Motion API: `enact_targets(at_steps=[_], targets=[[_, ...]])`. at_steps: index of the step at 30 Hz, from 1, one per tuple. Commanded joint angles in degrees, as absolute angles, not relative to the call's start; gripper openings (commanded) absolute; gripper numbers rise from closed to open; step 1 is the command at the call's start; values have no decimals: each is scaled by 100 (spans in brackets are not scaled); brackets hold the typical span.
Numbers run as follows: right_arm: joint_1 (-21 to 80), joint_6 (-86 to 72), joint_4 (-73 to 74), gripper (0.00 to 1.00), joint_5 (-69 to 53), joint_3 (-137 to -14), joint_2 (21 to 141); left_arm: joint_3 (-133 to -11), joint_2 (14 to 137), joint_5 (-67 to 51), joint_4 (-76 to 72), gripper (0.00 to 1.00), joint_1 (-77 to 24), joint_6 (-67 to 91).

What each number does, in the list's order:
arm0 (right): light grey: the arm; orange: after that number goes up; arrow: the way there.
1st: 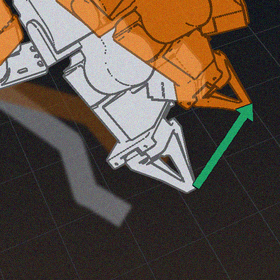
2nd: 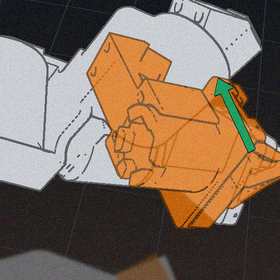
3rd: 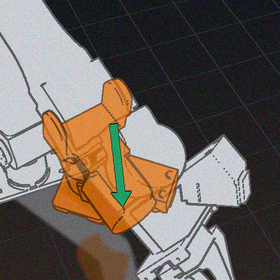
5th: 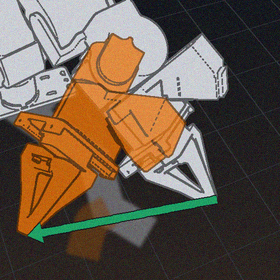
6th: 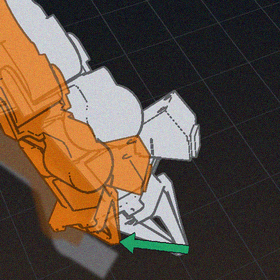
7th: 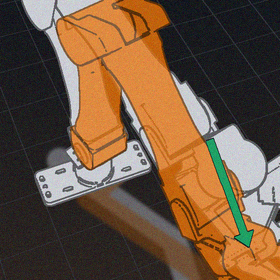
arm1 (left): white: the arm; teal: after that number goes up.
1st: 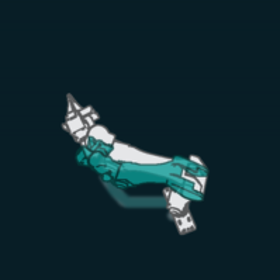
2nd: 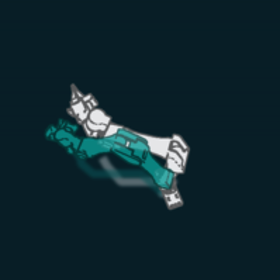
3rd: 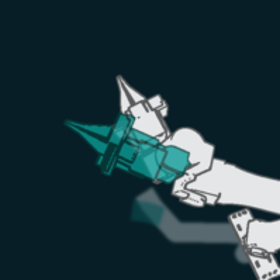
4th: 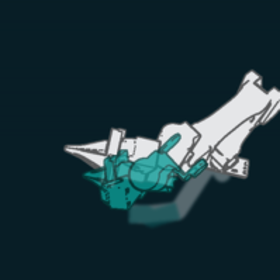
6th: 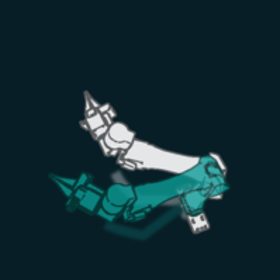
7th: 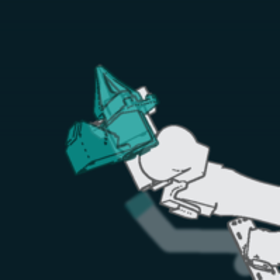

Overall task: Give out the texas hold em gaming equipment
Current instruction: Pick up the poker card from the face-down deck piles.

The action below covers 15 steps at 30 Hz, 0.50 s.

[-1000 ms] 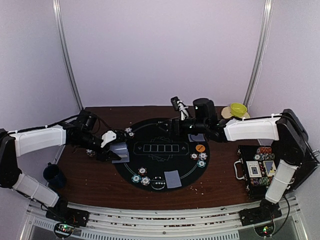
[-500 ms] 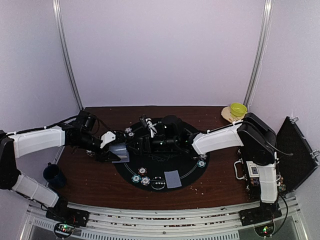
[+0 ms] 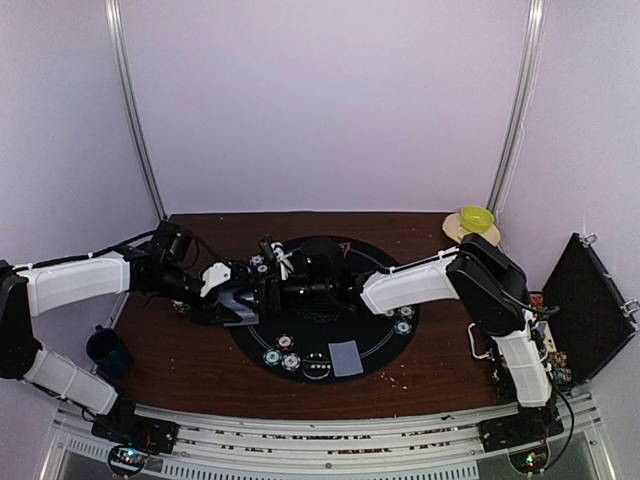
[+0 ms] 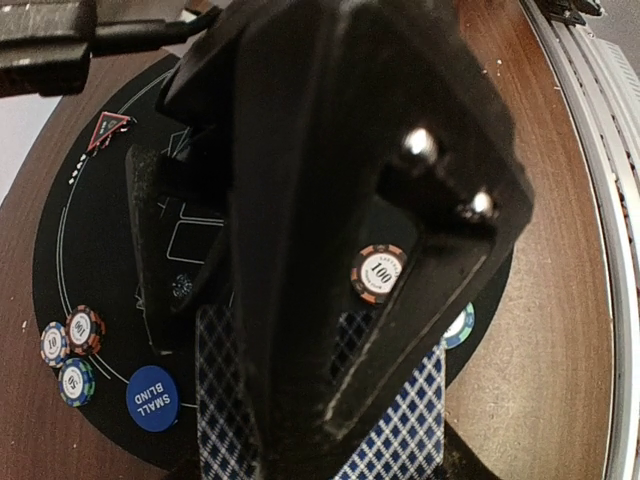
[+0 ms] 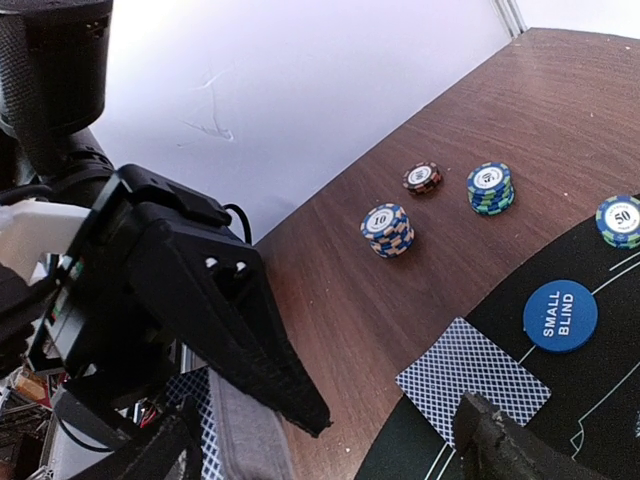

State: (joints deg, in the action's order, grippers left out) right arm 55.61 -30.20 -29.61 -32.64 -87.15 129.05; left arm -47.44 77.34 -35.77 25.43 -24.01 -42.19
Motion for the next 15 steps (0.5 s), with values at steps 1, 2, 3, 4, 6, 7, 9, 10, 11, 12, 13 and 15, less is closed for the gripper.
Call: enact_targets(at_steps=[1, 2, 3, 4, 6, 7, 9, 10, 11, 12, 13, 15], targets=[[5619, -2812, -2656, 86, -2825, -8941, 13008, -4713, 7664, -3822, 2492, 47, -2422, -4346], [5619, -2760, -2594, 84, -2727, -8946, 12996, -4711, 7664, -3827, 2496, 47, -2419, -4348], [5618, -2704, -2527, 82, -2646, -8939, 12991, -4709, 7664, -3827, 2497, 47, -2421, -4358], [5616, -2655, -2459, 80, -2592, -8946, 12986, -4718, 7664, -3824, 2497, 47, -2423, -4359], [5618, -2559, -2324, 76, -2489, -8929, 12946, -4711, 7672, -3824, 2496, 47, -2420, -4363], [5622, -2533, -2295, 74, -2461, -8899, 12912, -4710, 7680, -3823, 2496, 47, -2418, -4368], [5610, -2487, -2246, 70, -2416, -8843, 12845, -4707, 7695, -3822, 2496, 47, -2421, -4371], [5613, -2461, -2223, 68, -2389, -8811, 12808, -4706, 7699, -3830, 2496, 47, -2424, -4376], [5606, -2437, -2200, 67, -2371, -8779, 12765, -4710, 7704, -3828, 2496, 47, -2419, -4372], [5600, -2421, -2183, 65, -2361, -8754, 12736, -4711, 7707, -3826, 2500, 47, -2419, -4371], [5592, -2403, -2170, 64, -2341, -8728, 12702, -4705, 7708, -3824, 2497, 47, -2421, -4376], [5579, -2399, -2165, 62, -2332, -8664, 12630, -4702, 7716, -3823, 2496, 47, -2424, -4379]])
